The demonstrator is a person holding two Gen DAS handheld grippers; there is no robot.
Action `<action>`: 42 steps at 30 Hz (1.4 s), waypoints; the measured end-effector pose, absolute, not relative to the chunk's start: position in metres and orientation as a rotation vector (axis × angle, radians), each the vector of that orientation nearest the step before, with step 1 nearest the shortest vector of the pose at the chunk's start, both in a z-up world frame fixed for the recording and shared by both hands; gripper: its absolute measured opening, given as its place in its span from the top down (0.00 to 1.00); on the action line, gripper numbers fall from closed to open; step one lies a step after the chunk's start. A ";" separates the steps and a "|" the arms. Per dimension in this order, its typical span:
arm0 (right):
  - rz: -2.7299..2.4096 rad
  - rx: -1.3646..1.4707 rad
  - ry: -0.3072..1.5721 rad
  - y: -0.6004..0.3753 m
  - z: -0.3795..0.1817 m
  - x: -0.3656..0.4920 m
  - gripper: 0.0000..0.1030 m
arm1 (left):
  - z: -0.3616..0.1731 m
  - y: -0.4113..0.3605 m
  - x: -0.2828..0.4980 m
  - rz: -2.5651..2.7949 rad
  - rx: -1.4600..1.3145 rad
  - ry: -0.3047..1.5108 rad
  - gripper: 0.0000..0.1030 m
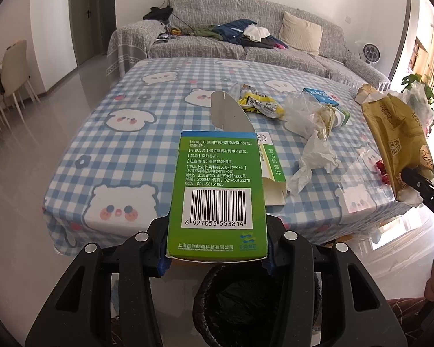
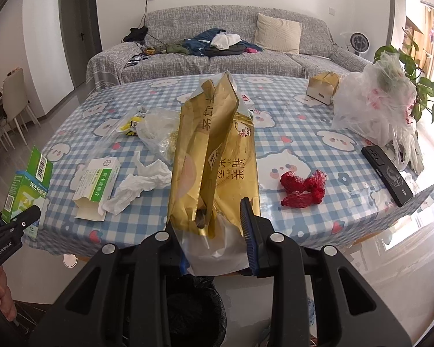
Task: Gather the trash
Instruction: 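Lift both held items and carry them down over the black trash bin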
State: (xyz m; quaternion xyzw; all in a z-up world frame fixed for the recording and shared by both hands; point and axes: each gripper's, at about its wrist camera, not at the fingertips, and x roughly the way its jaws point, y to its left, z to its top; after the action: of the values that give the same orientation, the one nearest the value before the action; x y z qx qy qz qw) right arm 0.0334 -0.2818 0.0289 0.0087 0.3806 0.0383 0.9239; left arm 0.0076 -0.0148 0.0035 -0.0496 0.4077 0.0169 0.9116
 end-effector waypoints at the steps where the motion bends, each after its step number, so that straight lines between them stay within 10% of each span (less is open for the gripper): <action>1: 0.084 0.018 0.778 -0.281 0.030 0.030 0.73 | 0.004 -0.014 0.005 0.034 -0.108 0.839 0.56; 42: 0.221 0.002 0.949 -0.242 -0.054 -0.098 0.73 | -0.081 -0.044 -0.099 0.043 -0.152 0.979 0.56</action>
State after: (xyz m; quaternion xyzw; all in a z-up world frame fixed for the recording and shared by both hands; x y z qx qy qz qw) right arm -0.0977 -0.2422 -0.0539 0.0011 0.4558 0.1063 0.8837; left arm -0.0986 -0.0439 -0.0805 -0.0731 0.4696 0.0205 0.8796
